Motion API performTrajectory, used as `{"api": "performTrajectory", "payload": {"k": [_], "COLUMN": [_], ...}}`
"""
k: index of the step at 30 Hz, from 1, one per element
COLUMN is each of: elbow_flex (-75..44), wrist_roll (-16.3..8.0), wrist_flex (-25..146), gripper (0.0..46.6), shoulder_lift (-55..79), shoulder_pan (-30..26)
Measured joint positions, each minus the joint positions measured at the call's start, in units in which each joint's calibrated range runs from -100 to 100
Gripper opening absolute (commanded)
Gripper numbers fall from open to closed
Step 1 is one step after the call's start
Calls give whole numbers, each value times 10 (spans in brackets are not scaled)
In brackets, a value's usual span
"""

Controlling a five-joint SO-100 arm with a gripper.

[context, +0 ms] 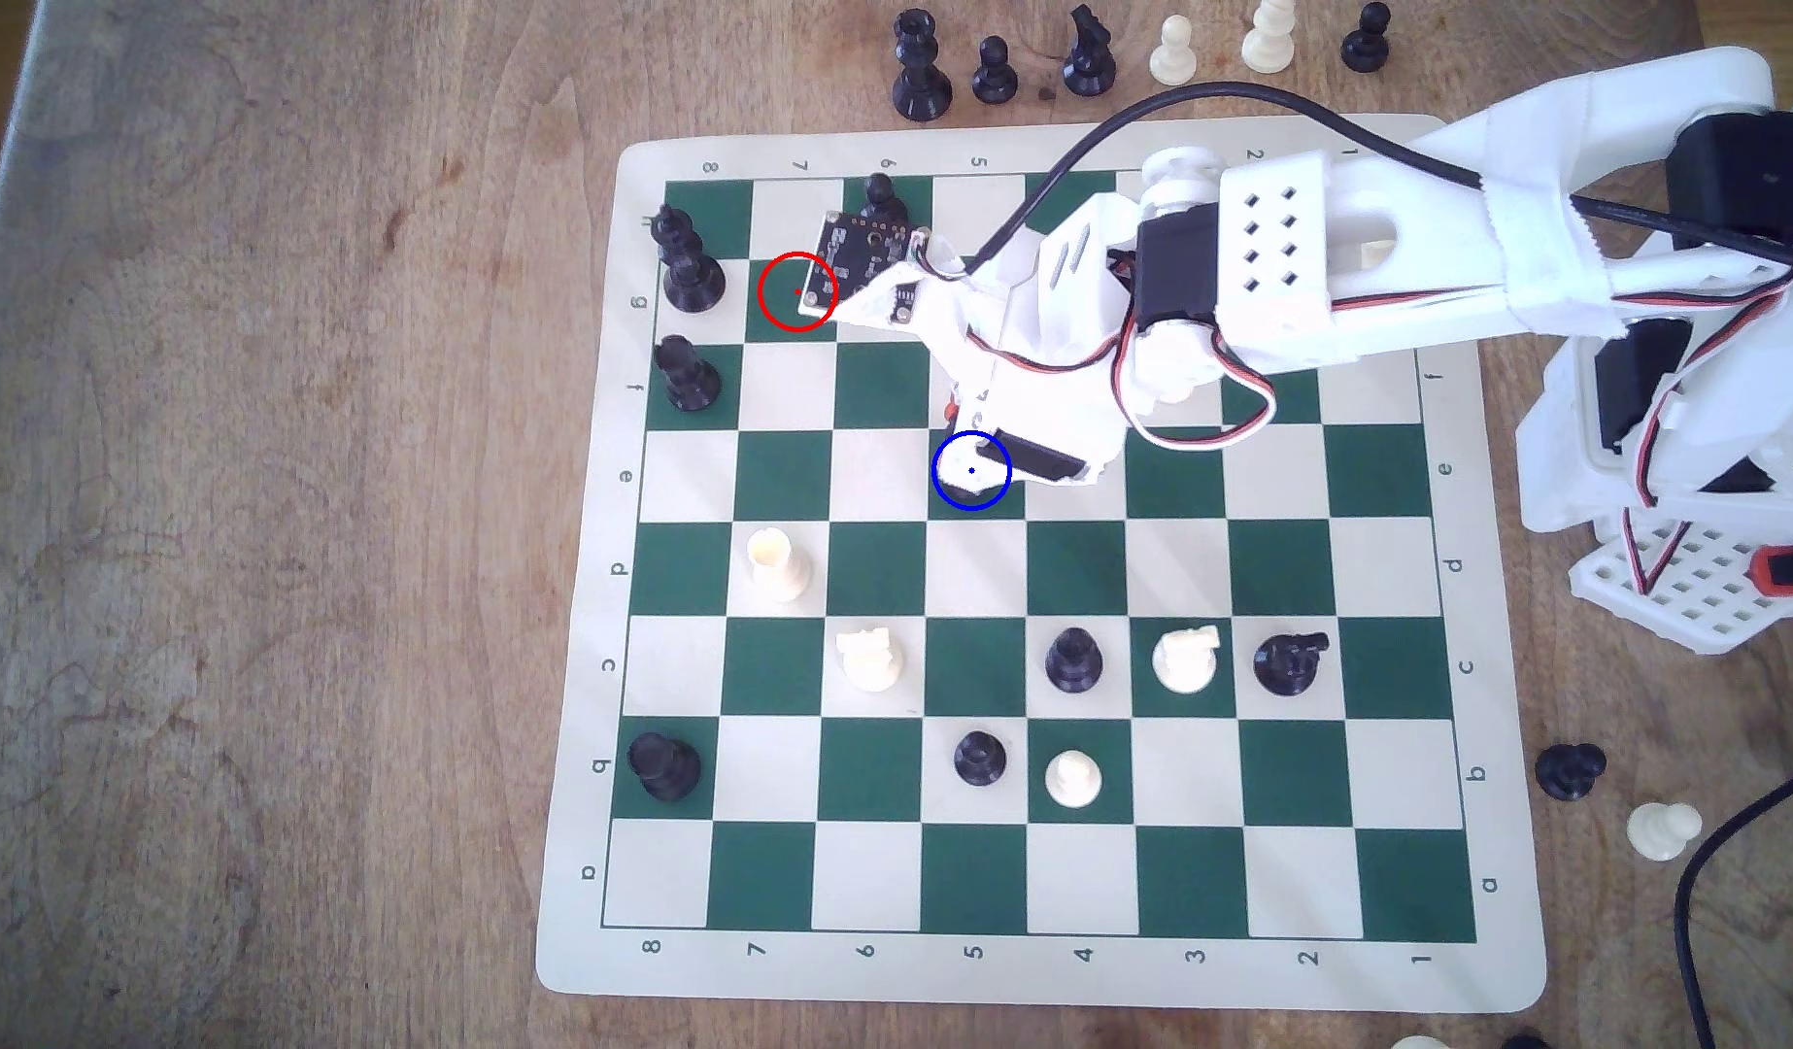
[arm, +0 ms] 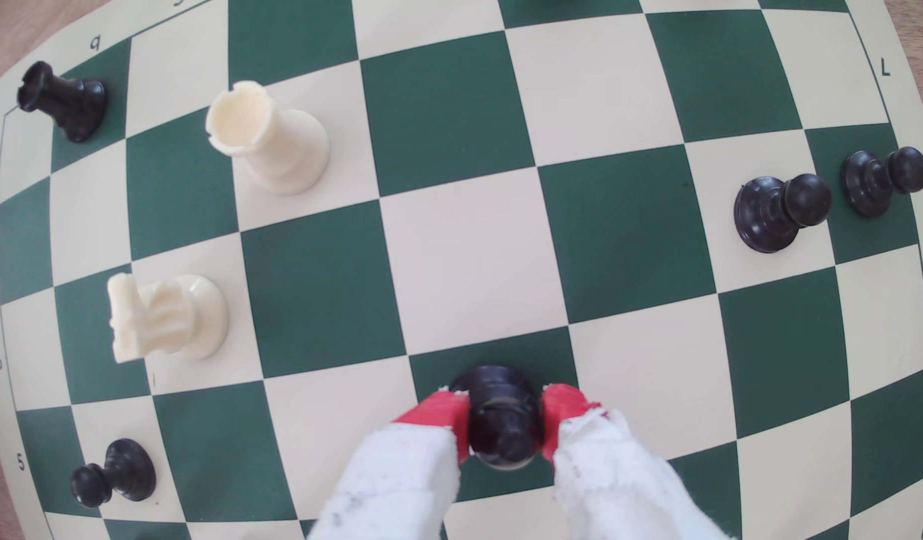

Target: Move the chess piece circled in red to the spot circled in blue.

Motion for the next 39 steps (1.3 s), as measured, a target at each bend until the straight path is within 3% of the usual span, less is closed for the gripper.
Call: {"api": "performTrajectory", "payload": {"k": [8,14,19,28,31,39], "elbow_flex": [0,0,0,25,54,164], "wrist_roll": [9,16,16,14,8,6], "wrist_flex": [0,0,10,61,77,188], "gripper": [64,145,177,185,149,167], "shoulder_lift": [0,10,10,-53,-108,-339], "shoulder_pan": [0,-1,7,14,13,-30]}}
